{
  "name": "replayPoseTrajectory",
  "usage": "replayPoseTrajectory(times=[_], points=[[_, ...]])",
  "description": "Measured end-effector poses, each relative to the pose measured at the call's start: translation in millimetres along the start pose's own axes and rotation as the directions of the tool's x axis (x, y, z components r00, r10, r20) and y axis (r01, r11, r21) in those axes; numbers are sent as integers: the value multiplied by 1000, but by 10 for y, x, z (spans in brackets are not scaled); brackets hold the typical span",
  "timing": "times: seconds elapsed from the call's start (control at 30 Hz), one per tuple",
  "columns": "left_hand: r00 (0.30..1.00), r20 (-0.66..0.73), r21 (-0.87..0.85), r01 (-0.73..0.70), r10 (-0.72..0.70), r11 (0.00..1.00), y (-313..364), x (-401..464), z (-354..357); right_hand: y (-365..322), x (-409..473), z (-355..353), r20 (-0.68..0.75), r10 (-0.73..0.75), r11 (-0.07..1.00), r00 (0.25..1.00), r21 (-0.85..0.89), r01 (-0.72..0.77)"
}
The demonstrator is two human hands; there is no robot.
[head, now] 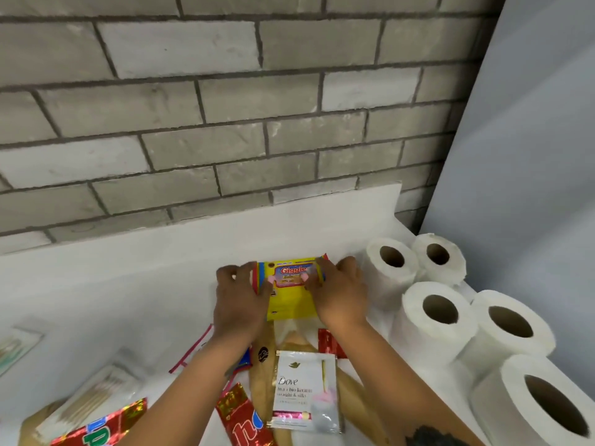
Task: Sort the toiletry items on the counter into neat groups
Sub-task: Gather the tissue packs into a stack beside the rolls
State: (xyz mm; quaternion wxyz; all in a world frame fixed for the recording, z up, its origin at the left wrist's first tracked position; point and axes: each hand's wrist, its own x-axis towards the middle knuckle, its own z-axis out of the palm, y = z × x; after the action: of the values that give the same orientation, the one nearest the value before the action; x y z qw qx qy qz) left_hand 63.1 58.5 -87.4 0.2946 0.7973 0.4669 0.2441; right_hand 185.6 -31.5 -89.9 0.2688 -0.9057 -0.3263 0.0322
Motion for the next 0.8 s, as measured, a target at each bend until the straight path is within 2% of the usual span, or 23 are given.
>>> replayPoseTrajectory(times=[0.07, 0.13, 0.23, 0.33, 0.43, 0.53, 0.67, 0.8], points=[[989, -68, -56, -133, 130, 989, 187, -77, 28, -3, -141, -179, -135, -58, 994, 989, 85, 70], [951, -60, -117, -309, 304, 944, 405, -211, 120, 55, -298, -456, -252, -90, 986, 964, 113, 122], [863, 88, -155, -481, 497, 863, 714, -490, 341, 326, -517, -942, -238, -62, 997, 969, 33, 72], [780, 230, -167, -557, 581, 814, 984, -706, 592, 791, -678, -1347, -207, 40, 992, 978, -105, -63], [757, 375, -96, -542, 535, 835, 1195, -764, 834, 1278, -789, -1539, -94, 216, 942, 972, -243, -233], [758, 474, 40, -527, 448, 849, 1358, -754, 981, 1592, -872, -1490, 52, 355, 910, 933, -248, -333], [759, 528, 153, -526, 381, 836, 1457, -724, 1081, 1703, -881, -1364, 79, 339, 930, 937, -178, -322], [770, 522, 139, -501, 367, 854, 1454, -682, 1166, 1688, -722, -1367, 78, 299, 940, 951, -194, -280]])
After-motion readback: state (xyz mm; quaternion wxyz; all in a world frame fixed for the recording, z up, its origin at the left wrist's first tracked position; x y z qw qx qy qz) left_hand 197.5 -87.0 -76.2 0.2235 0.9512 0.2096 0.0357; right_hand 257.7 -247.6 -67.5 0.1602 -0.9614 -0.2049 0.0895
